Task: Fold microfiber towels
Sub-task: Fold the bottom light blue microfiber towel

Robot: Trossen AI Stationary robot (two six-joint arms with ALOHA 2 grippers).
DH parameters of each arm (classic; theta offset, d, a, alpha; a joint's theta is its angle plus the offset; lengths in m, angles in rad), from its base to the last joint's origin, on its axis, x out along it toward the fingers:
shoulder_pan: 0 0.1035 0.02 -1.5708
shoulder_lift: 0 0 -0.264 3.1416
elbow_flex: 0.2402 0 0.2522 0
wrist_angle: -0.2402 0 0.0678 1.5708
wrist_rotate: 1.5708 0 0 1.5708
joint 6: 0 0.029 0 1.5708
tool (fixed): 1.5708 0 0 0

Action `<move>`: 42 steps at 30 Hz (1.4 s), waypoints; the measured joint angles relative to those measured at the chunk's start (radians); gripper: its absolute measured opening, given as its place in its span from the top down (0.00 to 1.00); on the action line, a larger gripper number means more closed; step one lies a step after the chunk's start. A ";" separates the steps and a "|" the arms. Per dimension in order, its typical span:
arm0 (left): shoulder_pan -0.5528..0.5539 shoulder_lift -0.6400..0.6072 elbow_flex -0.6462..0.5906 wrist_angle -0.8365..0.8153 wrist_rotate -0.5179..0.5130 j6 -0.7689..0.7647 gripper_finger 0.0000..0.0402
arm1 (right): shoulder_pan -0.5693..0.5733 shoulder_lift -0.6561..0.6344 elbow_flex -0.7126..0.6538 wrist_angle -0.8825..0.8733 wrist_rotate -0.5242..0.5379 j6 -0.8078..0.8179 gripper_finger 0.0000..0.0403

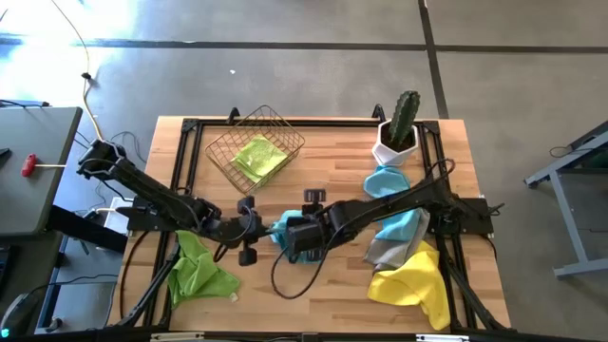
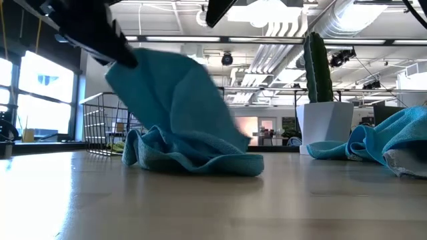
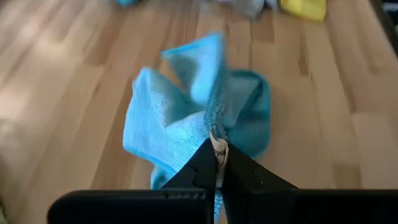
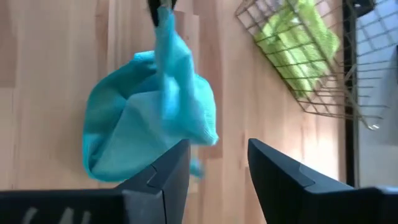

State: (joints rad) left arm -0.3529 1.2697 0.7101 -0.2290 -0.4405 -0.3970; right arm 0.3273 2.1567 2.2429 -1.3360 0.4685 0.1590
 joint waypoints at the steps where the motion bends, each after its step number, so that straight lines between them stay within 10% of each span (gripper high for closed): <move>1: -0.004 0.000 0.000 -0.022 0.007 -0.014 1.00 | 0.004 0.019 0.000 0.011 0.001 0.000 0.62; 14: -0.102 0.000 0.000 -0.229 0.052 -0.171 1.00 | 0.028 0.182 -0.008 -0.136 0.154 0.110 0.63; 20: -0.142 0.000 0.000 -0.227 0.036 -0.203 1.00 | 0.017 0.119 -0.257 -0.051 0.239 0.155 0.63; 32: -0.147 0.000 0.000 -0.218 0.091 -0.239 1.00 | -0.074 -0.243 -0.942 0.642 0.054 0.006 0.63; 42: -0.147 0.000 0.000 -0.214 0.154 -0.153 1.00 | -0.255 -0.468 -1.453 1.721 -0.496 -0.041 0.63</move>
State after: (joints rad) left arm -0.5003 1.2697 0.7100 -0.4429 -0.2863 -0.5502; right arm 0.0721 1.6884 0.7901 0.3846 -0.0273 0.1184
